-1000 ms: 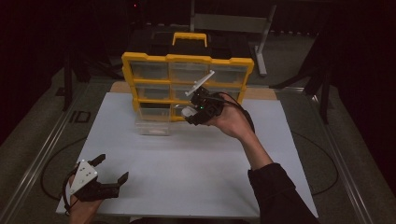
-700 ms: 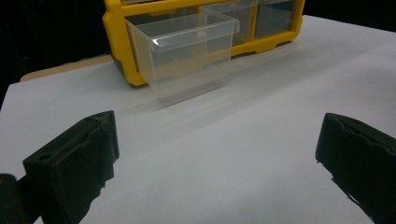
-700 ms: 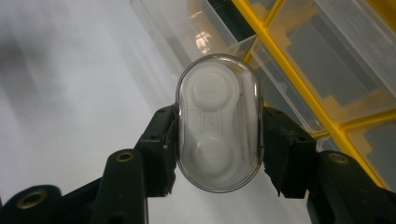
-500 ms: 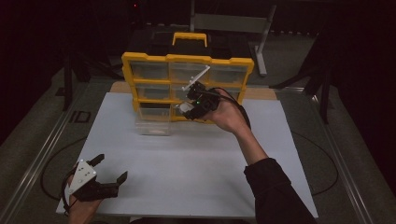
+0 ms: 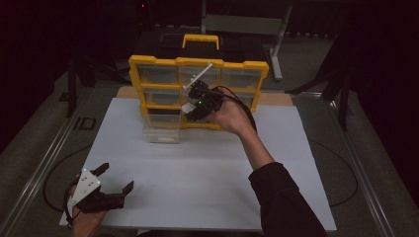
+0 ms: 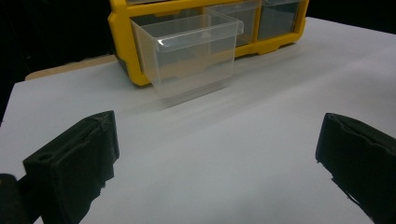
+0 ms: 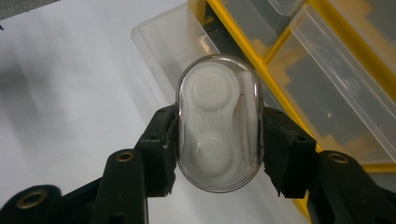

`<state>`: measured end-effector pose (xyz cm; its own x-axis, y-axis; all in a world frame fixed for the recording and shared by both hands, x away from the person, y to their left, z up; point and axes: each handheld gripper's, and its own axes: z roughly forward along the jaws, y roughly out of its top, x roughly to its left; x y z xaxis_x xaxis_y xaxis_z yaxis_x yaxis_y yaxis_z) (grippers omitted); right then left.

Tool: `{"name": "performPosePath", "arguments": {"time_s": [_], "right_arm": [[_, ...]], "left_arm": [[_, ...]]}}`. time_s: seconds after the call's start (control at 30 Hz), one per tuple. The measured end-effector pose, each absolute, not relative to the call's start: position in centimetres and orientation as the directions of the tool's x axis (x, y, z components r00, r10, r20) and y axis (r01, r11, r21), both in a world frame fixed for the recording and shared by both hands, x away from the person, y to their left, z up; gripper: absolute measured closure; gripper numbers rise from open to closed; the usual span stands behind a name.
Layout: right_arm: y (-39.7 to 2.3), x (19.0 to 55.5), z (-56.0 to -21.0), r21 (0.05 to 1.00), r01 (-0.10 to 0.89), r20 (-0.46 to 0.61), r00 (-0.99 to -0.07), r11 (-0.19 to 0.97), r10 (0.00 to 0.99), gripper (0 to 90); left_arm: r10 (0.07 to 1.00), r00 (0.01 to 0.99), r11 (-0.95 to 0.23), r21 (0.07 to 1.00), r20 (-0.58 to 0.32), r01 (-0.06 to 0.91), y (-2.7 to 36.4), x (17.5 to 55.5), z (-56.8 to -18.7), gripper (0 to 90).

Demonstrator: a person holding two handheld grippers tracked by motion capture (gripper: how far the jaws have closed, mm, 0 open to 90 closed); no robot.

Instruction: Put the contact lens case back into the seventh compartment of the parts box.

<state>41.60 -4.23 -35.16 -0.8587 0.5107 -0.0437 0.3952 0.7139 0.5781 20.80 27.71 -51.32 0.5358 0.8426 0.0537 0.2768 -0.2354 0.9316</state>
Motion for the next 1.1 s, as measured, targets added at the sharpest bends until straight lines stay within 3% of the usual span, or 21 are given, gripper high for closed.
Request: {"name": "performPosePath", "arguments": {"time_s": [1.1], "right_arm": [[-0.9, 43.2, -36.3, 0.6, 0.396, -0.019, -0.862, 0.695, 0.507, 48.9]], "left_arm": [[0.842, 0.538, -0.233, 0.932, 0.051, 0.277, 27.7, 20.8, -51.4, 0.5]]}}
